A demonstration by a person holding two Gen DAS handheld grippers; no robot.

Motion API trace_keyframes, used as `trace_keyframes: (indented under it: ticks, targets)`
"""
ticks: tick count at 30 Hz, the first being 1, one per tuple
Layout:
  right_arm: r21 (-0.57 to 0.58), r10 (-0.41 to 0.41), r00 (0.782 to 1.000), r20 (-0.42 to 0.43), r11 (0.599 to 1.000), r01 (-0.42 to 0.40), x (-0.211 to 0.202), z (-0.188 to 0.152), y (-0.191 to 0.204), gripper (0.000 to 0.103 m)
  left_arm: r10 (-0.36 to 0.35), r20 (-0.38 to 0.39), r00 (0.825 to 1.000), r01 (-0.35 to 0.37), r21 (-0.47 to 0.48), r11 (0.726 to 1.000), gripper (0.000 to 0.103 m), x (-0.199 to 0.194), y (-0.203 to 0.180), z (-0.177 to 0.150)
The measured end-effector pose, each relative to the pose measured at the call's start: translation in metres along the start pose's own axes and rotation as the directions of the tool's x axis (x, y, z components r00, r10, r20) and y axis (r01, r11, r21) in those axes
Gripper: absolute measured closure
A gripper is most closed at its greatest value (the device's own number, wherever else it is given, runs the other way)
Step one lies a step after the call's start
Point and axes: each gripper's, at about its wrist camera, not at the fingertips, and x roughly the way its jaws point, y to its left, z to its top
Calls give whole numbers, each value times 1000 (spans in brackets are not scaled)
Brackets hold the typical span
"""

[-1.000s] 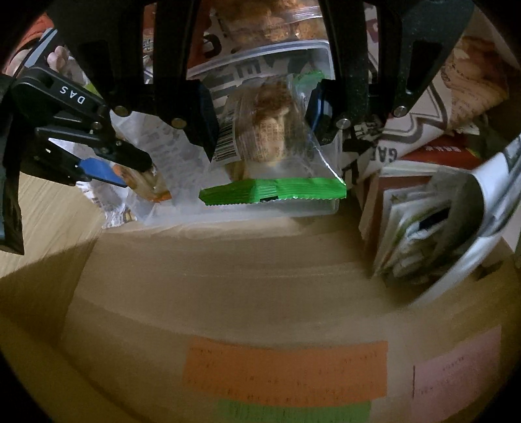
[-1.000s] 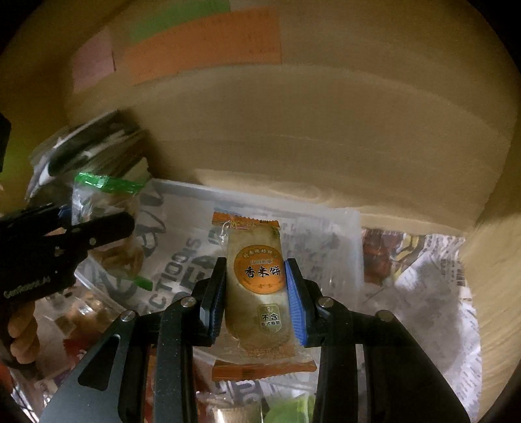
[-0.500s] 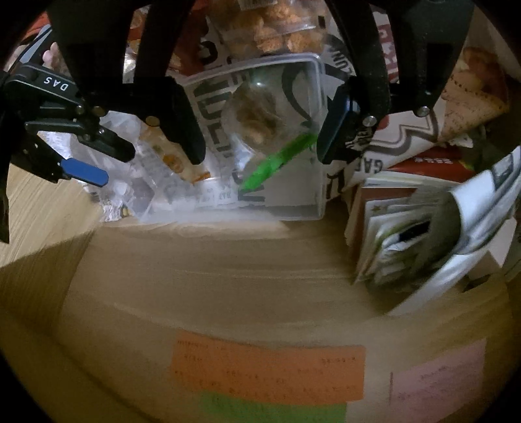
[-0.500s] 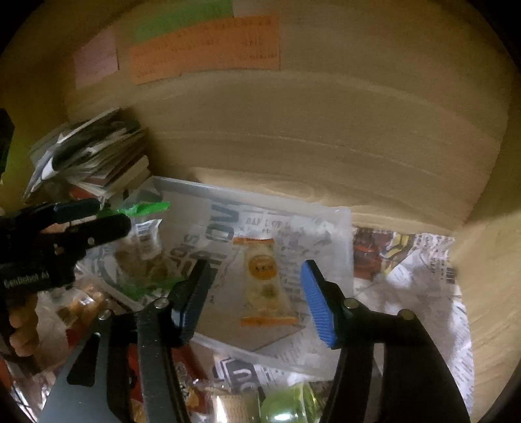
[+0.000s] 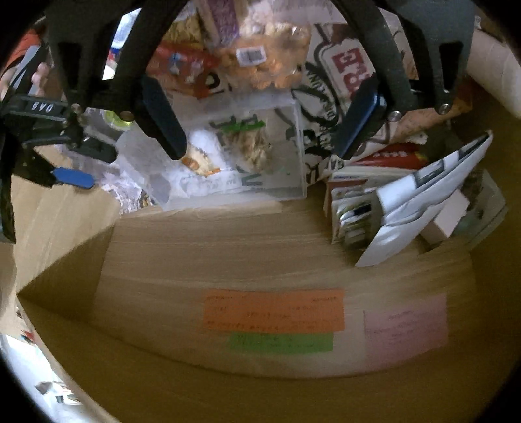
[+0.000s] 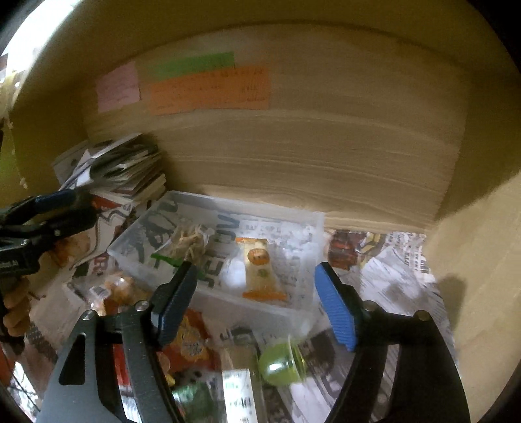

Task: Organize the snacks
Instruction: 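Grasp the purple-labeled coconut roll with the left gripper while the right grasps the tan biscuit roll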

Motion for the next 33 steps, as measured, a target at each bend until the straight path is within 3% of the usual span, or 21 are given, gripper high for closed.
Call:
trace_keyframes:
  ticks: [10,24,29,33]
  targets:
    - [5,4,999,-49,1000,-4,-11,-41,0,31,39,-112,993,-40,-5,999,9,-3,22,-48]
    - [83,72,977,-201,995,-56,12,-97,-9,32,-46,-206,977,42,-20,999,9,-13,5,-94]
    - [84,112,968,-227,992,-95,21,-101,-7,55,-86,-238,967,84,-19,996,21,-11,-7,-100]
    - [84,124,963,-241,991,-107,29,-102,-3,60,-105,-275,956,105,-16,994,29,-1,-14,-102]
